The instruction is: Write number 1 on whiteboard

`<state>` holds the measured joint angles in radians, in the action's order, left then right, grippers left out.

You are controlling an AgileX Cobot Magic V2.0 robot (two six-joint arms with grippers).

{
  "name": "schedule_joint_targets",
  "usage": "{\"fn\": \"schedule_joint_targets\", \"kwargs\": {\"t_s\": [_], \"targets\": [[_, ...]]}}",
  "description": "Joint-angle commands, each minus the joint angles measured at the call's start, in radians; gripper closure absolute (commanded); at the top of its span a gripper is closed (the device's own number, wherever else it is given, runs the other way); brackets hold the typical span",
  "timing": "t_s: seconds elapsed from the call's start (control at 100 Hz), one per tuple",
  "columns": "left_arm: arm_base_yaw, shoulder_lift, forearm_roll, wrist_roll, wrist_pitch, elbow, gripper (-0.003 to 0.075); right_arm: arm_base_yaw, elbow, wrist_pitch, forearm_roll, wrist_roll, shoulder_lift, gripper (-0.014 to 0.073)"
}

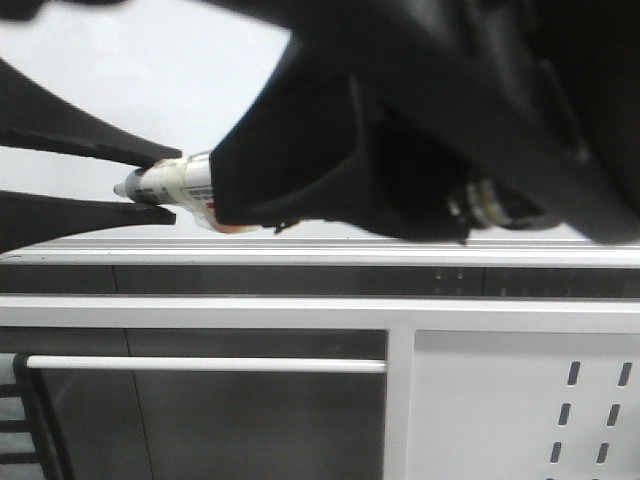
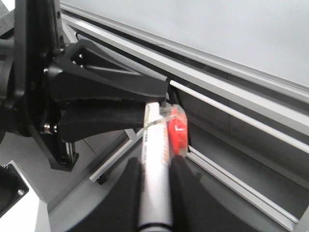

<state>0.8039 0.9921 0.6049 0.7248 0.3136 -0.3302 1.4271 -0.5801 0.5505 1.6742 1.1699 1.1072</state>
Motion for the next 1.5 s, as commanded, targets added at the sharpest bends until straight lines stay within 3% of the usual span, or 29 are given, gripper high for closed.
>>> {"fn": "schedule_joint_targets", "kwargs": {"t_s": [0.0, 0.16, 0.23, 0.36, 0.6, 0.75, 0.89, 0.99, 1.2, 1.41, 1.49], "targets": [[0.005, -0.004, -0.007, 0.002, 0.059, -0.034, 0.0738, -0.002, -0.033, -0.006, -0.066, 0.014, -0.014, 0.0561], [0.005, -0.004, -0.057, 0.002, 0.08, -0.034, 0.0738, -0.002, -0.045, 0.097, -0.066, 0.017, -0.033, 0.0256], [0.005, -0.004, -0.1, 0.002, 0.092, -0.034, 0.0738, -0.002, -0.045, 0.146, -0.066, 0.021, -0.04, 0.0188], [0.005, -0.004, -0.199, 0.002, 0.114, -0.034, 0.0738, -0.002, -0.045, 0.184, -0.066, 0.039, -0.068, 0.0174], [0.005, -0.004, -0.614, -0.002, 0.246, -0.034, 0.0738, 0.003, -0.045, 0.191, -0.066, 0.09, -0.185, 0.0174], [0.005, -0.004, -0.818, -0.1, 0.311, -0.028, 0.0738, 0.004, -0.045, 0.212, -0.066, 0.201, -0.273, 0.0177], [0.005, 0.007, -0.89, -0.282, 0.487, 0.017, 0.0738, 0.004, -0.041, 0.286, -0.063, 0.325, -0.356, 0.0249], [0.005, 0.04, -0.996, -0.322, 0.569, 0.054, 0.0738, 0.004, -0.041, 0.31, -0.034, 0.365, -0.399, 0.0337], [0.005, 0.111, -1.042, -0.401, 0.617, 0.079, 0.0738, 0.004, -0.04, 0.435, 0.094, 0.504, -0.417, 0.0668], [0.016, 0.187, -1.054, -0.452, 0.696, 0.079, 0.0738, 0.004, 0.017, 0.515, 0.101, 0.518, -0.417, 0.0671], [0.046, 0.226, -1.06, -0.452, 0.788, 0.089, 0.0738, 0.004, 0.037, 0.512, 0.106, 0.518, -0.417, 0.0671]]}}
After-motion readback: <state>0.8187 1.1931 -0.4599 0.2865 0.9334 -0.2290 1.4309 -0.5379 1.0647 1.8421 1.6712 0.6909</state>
